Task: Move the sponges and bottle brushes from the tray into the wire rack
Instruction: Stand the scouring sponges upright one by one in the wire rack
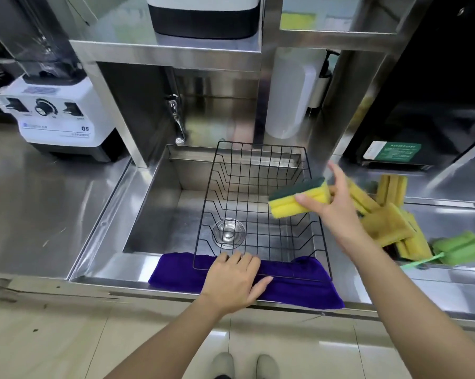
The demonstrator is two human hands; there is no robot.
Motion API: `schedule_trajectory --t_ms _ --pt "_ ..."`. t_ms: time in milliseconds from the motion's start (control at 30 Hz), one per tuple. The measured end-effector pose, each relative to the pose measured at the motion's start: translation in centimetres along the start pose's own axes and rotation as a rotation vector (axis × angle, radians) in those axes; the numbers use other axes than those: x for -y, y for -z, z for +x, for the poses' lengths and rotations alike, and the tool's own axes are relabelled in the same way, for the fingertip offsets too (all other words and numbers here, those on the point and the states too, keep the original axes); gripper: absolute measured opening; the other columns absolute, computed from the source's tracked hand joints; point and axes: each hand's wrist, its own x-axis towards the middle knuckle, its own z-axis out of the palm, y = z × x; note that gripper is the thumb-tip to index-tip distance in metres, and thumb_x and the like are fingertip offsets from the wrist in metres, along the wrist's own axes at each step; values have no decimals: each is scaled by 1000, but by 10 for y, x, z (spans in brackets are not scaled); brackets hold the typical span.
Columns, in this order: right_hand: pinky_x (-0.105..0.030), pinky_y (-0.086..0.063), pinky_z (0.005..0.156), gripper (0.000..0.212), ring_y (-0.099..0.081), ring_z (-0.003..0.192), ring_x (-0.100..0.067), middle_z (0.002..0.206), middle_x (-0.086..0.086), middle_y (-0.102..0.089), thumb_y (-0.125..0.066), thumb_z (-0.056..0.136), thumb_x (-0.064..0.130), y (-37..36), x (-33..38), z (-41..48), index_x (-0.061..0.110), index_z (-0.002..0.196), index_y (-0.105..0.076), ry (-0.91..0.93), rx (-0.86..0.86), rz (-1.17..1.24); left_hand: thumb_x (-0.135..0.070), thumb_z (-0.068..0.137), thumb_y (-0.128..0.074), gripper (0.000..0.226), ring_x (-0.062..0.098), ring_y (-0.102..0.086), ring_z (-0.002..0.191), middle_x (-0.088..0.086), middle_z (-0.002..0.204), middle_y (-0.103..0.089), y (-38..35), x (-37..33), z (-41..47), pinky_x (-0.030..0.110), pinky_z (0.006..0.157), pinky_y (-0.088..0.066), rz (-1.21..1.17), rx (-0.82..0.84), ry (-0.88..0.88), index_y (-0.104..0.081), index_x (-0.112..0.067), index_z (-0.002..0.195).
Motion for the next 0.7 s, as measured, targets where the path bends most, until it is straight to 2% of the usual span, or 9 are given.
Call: schedule_trajectory --t_ms 33,67,167,267,333,433,533,633,700 --pt "-28 -33 105 85 -37 129 -16 142 -1 -38 -78 73 24 -12 -9 0 31 142 -29 -21 75 -55 -50 97 -29 53 21 -56 64 2 75 -63 0 0 0 30 56 -43 4 7 4 -64 -11 88" --pt "-27 -32 101 80 -36 127 -16 139 -2 -38 -78 74 23 -24 -19 0 29 140 -33 -52 129 -104 -50 97 -29 53 21 -56 65 2 75 -62 1 0 0 30 56 -43 4 15 7 -64 -11 88" --pt "-32 -42 92 64 -46 116 -22 127 -7 -45 -81 68 18 -54 -42 -1 27 121 -45 -137 245 -126 -50 97 -30 51 22 -55 65 2 75 -61 2 0 0 30 57 -43 3 33 7 -63 -12 88" --pt "-31 -46 84 58 -49 107 -20 119 -6 -49 -80 67 7 -72 -54 -3 25 108 -45 -186 345 -90 -50 94 -35 46 22 -53 65 3 74 -60 3 -1 0 31 57 -41 12 33 8 -60 -12 85" --pt "-26 -43 76 56 -49 98 -16 111 -2 -50 -78 68 3 -80 -60 -4 23 106 -43 -186 416 -101 -50 93 -40 43 22 -52 64 3 72 -58 2 -1 0 30 58 -40 14 13 13 -59 -12 83" --pt "-24 -42 72 55 -49 89 -12 103 -2 -50 -75 70 -2 -85 -65 -3 20 104 -39 -190 536 -169 -50 92 -43 44 21 -53 65 3 75 -60 2 -1 0 30 59 -43 3 -5 17 -61 -11 86" --pt "-27 -46 73 48 -52 93 -18 113 -9 -53 -73 74 4 -85 -69 0 20 106 -40 -249 634 -266 -50 92 -41 44 21 -53 65 3 74 -60 0 -1 -1 31 57 -42 9 0 17 -61 -12 84" --pt "-28 -48 84 39 -55 100 -20 123 -11 -53 -73 78 16 -84 -68 2 27 105 -47 -356 681 -144 -50 93 -40 44 21 -53 66 4 75 -61 -1 -2 -1 31 57 -41 13 7 17 -59 -12 82" --pt "-28 -50 79 37 -56 90 -17 121 -8 -54 -74 77 14 -85 -69 2 28 101 -49 -326 676 -126 -50 93 -41 43 21 -54 67 4 76 -62 -1 -2 -2 31 57 -41 13 0 16 -59 -13 82"
